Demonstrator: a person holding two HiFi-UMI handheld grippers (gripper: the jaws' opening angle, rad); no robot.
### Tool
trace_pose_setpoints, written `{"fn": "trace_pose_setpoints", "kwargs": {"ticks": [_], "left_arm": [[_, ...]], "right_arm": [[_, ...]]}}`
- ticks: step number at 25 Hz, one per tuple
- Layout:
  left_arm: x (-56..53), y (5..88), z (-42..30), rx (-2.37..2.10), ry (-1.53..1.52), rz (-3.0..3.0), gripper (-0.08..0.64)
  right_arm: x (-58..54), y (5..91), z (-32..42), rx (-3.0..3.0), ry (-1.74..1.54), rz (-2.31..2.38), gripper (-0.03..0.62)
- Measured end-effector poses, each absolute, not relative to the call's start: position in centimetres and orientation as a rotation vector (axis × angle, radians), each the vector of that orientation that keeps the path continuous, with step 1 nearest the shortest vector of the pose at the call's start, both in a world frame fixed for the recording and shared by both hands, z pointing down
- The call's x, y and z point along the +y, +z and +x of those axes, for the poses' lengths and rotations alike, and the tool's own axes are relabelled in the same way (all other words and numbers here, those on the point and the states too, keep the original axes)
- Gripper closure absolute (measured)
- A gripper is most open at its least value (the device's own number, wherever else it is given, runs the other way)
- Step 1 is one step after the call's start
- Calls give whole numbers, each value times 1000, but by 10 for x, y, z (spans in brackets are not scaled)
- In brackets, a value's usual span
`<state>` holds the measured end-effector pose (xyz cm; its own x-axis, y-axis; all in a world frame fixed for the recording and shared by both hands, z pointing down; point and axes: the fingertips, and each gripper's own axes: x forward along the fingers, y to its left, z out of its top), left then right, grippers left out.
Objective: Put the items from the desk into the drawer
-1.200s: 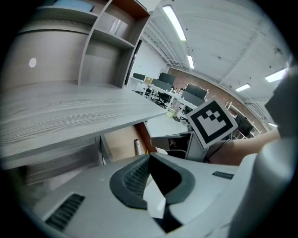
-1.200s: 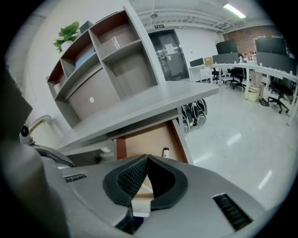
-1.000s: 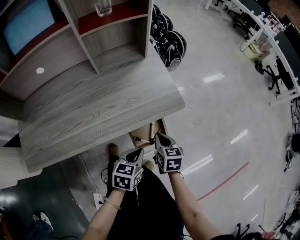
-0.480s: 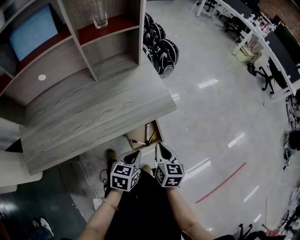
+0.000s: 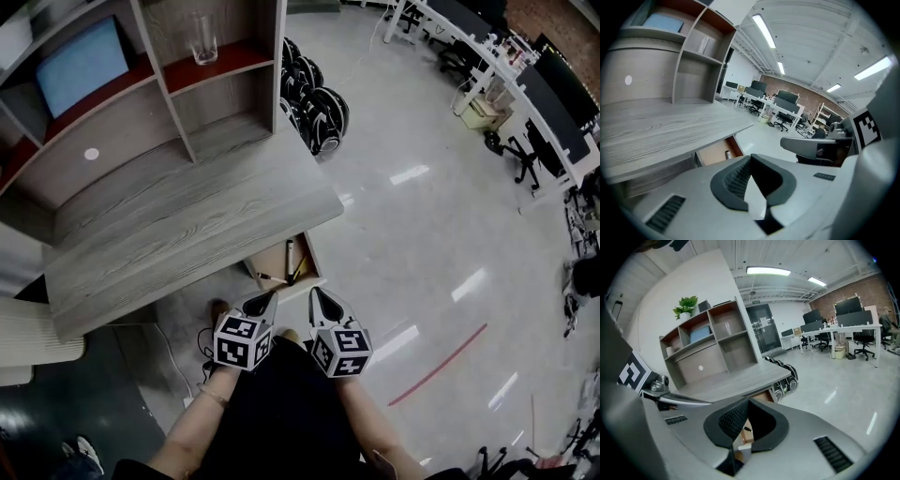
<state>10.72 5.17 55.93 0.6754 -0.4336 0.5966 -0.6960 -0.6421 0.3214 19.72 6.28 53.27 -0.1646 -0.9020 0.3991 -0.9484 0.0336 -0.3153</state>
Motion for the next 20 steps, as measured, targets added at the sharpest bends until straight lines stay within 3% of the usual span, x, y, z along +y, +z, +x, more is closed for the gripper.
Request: {"fn": "trace_pose_setpoints", "kwargs": {"ticks": [20], "left_arm": [[45,545,116,-855,633,2421,532]], "right_arm": [[57,513,216,-2182,698,2048,600]]}}
